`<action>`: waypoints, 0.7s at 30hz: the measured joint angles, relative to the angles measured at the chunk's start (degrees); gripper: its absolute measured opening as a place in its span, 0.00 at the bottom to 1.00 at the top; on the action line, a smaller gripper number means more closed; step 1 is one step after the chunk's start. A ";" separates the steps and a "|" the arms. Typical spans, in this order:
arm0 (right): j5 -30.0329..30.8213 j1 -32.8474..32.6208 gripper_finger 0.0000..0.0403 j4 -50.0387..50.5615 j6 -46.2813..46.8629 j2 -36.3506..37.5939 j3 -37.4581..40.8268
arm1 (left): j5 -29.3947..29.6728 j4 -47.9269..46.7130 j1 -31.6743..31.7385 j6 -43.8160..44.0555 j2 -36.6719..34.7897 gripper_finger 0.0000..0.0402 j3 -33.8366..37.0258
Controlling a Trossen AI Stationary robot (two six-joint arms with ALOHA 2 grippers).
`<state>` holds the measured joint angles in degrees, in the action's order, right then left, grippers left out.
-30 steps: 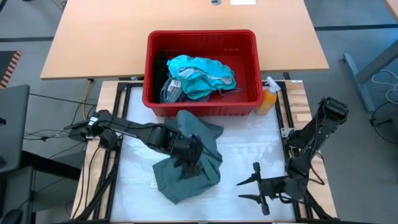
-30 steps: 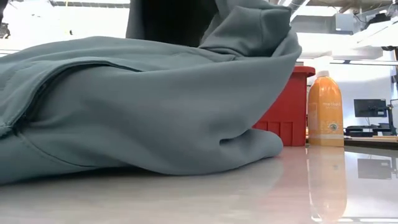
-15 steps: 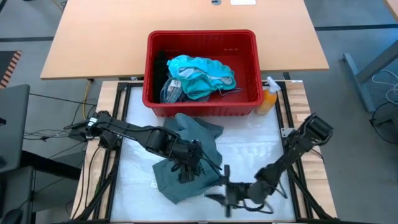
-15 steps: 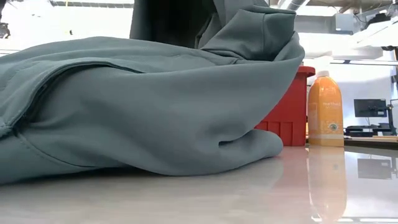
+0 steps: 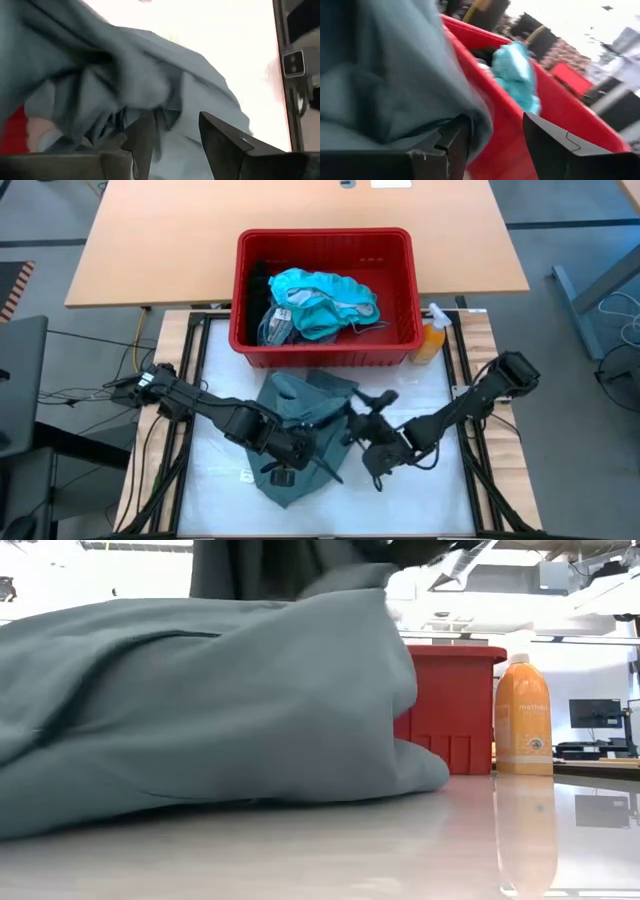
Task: Fold Laundry from Bin
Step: Fold the light blue pants
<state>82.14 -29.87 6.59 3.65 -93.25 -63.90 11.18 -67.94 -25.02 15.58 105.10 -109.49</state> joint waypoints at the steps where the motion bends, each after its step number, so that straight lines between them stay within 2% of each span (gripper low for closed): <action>1: 1.82 -0.44 0.51 2.10 2.43 0.74 0.00 | -0.05 -0.74 -0.50 -0.76 0.01 0.36 0.00; 5: 2.49 -4.28 0.51 13.28 18.78 4.66 -0.02 | 0.67 -6.82 -2.23 0.75 0.00 0.36 0.01; 8: -3.40 -7.20 0.49 27.36 37.47 8.32 -0.04 | 2.43 -8.26 -4.70 4.23 -0.09 0.36 0.94; 12: -12.78 -8.04 0.45 51.82 63.75 11.22 1.67 | -1.40 -8.84 -8.81 9.45 -0.11 0.36 2.72; 15: -16.57 -8.85 0.42 63.12 78.52 11.54 4.61 | -2.74 -8.85 -11.51 15.07 -0.08 0.36 3.10; 18: -14.80 -12.01 0.41 59.02 81.69 11.63 5.76 | -3.13 -5.20 -13.26 17.18 -0.07 0.36 3.10; 19: -12.58 -13.35 0.41 53.91 77.97 11.38 5.90 | -2.36 -3.39 -13.80 16.62 -0.07 0.36 3.10; 21: -9.10 -15.69 0.42 38.97 61.83 10.60 5.90 | -0.34 -0.42 -14.37 13.38 -0.07 0.36 3.10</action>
<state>73.03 -45.55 45.56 65.48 -82.66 -58.00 10.84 -68.36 -39.39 28.96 105.03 -106.39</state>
